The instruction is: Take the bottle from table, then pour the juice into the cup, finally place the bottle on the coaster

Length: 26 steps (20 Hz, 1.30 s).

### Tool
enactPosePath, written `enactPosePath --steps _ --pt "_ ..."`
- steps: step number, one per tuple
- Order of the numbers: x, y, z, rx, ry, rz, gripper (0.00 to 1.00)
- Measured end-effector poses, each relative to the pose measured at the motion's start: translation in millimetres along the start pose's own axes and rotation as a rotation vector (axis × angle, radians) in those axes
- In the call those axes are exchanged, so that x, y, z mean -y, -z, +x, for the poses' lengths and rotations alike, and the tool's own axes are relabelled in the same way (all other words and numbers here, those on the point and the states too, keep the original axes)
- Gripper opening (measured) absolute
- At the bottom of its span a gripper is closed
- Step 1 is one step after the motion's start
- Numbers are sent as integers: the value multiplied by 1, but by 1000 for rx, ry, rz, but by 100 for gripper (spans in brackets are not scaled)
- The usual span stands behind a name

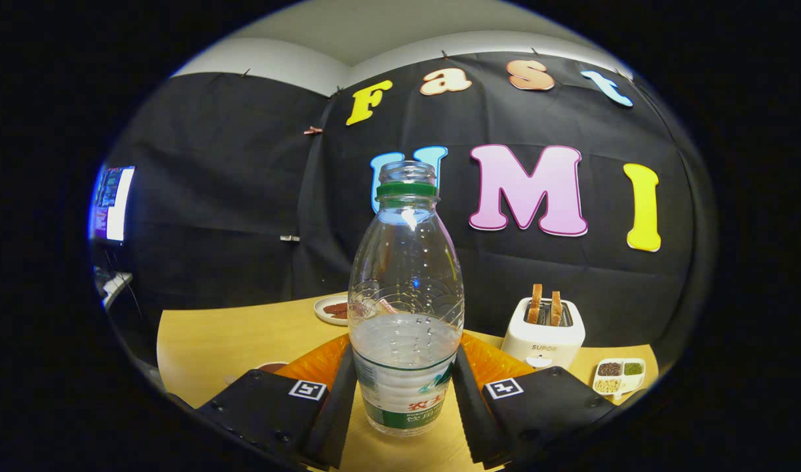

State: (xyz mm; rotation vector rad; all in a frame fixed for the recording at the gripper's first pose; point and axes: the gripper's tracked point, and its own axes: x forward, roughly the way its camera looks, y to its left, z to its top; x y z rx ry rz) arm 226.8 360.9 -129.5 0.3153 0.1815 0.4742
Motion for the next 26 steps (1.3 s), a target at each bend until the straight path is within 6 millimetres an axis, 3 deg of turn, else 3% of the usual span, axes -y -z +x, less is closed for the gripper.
enactPosePath --steps 3,8,13,26 --pt "2 7 14 16 -30 36 73" --pt "-8 40 38 -9 -64 22 75" --pt "-10 60 53 -14 -68 16 76" --pt "-1 92 62 -51 -54 16 77"
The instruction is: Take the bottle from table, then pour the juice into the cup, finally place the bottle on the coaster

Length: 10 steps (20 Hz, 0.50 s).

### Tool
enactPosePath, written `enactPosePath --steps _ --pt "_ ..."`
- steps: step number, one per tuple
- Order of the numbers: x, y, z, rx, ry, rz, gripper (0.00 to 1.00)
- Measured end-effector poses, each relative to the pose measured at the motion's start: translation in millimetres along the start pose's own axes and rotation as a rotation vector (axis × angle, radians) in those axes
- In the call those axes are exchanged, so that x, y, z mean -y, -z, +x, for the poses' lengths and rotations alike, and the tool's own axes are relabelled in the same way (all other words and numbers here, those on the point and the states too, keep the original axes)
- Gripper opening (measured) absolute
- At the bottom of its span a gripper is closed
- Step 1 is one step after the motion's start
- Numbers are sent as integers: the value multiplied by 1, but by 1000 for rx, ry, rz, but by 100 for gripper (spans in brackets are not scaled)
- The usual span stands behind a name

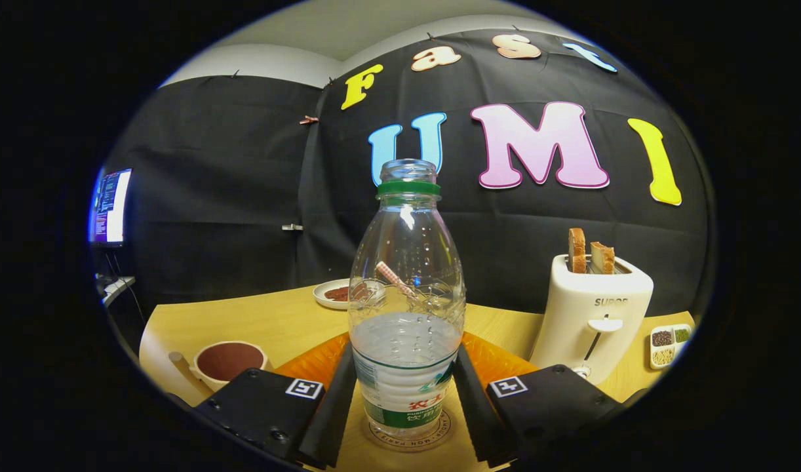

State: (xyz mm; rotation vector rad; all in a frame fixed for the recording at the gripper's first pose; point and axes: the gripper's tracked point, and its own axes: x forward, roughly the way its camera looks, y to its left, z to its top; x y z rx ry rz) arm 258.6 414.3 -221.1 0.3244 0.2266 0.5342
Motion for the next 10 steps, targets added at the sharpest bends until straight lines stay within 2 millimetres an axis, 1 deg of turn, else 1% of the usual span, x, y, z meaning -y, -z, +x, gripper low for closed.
enactPosePath --steps 2,8,10 --pt "2 4 1 -8 9 4 78" --pt "6 5 -1 -13 23 2 81" --pt "6 2 -3 -11 23 18 88"
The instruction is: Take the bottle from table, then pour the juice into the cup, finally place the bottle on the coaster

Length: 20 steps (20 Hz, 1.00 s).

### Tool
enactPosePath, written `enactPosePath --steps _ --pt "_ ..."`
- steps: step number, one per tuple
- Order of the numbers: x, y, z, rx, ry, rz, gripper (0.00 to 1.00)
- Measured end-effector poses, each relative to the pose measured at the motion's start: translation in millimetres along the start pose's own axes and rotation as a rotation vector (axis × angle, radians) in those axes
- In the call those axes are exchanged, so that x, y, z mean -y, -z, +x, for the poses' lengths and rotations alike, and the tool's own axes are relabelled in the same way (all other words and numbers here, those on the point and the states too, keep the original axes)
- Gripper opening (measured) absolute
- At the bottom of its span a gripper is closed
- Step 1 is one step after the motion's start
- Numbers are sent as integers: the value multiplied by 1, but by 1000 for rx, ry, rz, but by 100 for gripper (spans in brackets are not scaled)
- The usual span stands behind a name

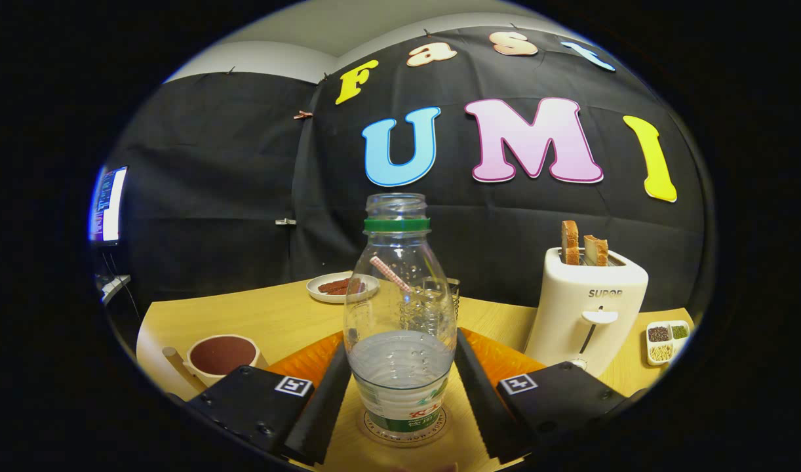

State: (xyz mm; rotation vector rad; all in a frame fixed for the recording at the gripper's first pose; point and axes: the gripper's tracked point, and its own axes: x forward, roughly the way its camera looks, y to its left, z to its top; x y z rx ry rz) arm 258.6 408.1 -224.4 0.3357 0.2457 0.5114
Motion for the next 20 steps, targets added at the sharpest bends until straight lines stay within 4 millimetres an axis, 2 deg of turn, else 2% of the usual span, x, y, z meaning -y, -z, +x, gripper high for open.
enactPosePath --steps 1,4,7,13,20 --pt "0 0 -1 -4 0 7 94" --pt "0 -1 -9 -26 1 19 96" --pt "0 -18 -33 -24 8 11 96" --pt "-2 -104 -112 68 23 -48 95" --pt "-5 -181 -201 83 43 -55 95"
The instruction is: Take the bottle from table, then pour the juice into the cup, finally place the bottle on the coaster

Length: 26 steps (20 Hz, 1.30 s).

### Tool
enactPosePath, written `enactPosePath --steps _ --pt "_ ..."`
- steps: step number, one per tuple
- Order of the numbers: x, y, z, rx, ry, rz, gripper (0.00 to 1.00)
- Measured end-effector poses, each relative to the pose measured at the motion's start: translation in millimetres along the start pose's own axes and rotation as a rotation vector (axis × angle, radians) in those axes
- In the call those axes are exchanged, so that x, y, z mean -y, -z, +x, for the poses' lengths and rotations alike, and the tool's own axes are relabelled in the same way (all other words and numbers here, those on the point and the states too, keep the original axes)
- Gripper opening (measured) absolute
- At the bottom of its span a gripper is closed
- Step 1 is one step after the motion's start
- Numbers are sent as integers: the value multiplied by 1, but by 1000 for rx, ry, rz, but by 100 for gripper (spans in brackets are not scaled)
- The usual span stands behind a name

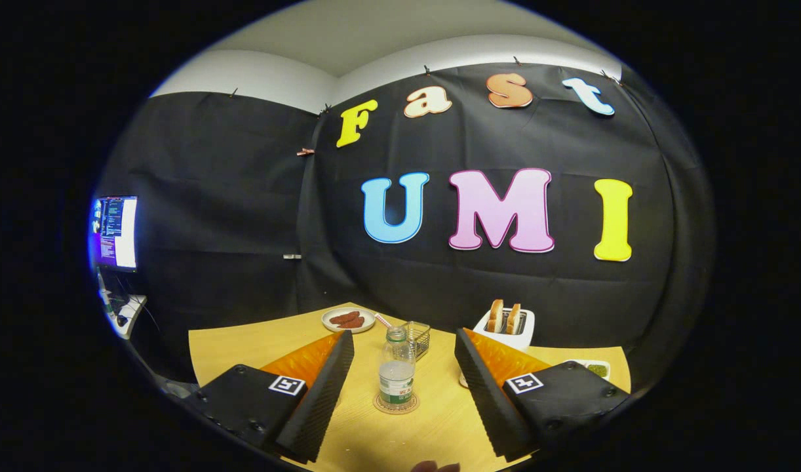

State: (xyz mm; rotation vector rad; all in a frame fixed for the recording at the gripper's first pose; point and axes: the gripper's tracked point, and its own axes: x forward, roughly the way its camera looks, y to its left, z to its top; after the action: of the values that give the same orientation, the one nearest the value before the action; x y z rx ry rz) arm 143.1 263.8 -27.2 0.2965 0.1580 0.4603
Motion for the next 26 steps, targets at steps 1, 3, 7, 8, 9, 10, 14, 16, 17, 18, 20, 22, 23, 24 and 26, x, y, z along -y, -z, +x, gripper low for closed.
enactPosePath --steps 1,3,7,8,9,10,14,16,17,18,20,22,23,24,26 --pt "-1 -11 -10 9 -2 -11 95" --pt "-1 -29 -27 25 -11 -38 95" --pt "0 -57 -55 45 -18 -54 97" --pt "-3 -63 -63 49 -22 -57 97" --pt "-2 -69 -69 53 -15 -68 97" --pt "2 -73 -73 56 -5 -76 97" --pt "15 -88 -82 76 36 -84 97" --pt "25 -95 -82 81 63 -105 97" --pt "29 -97 -82 83 75 -114 97" --pt "32 -99 -83 86 86 -119 97" --pt "36 -100 -85 85 101 -125 97" --pt "37 -97 -86 77 109 -132 97" --pt "37 -97 -86 75 109 -133 97" --pt "35 -98 -84 73 105 -133 97" --pt "32 -99 -82 74 94 -135 97"
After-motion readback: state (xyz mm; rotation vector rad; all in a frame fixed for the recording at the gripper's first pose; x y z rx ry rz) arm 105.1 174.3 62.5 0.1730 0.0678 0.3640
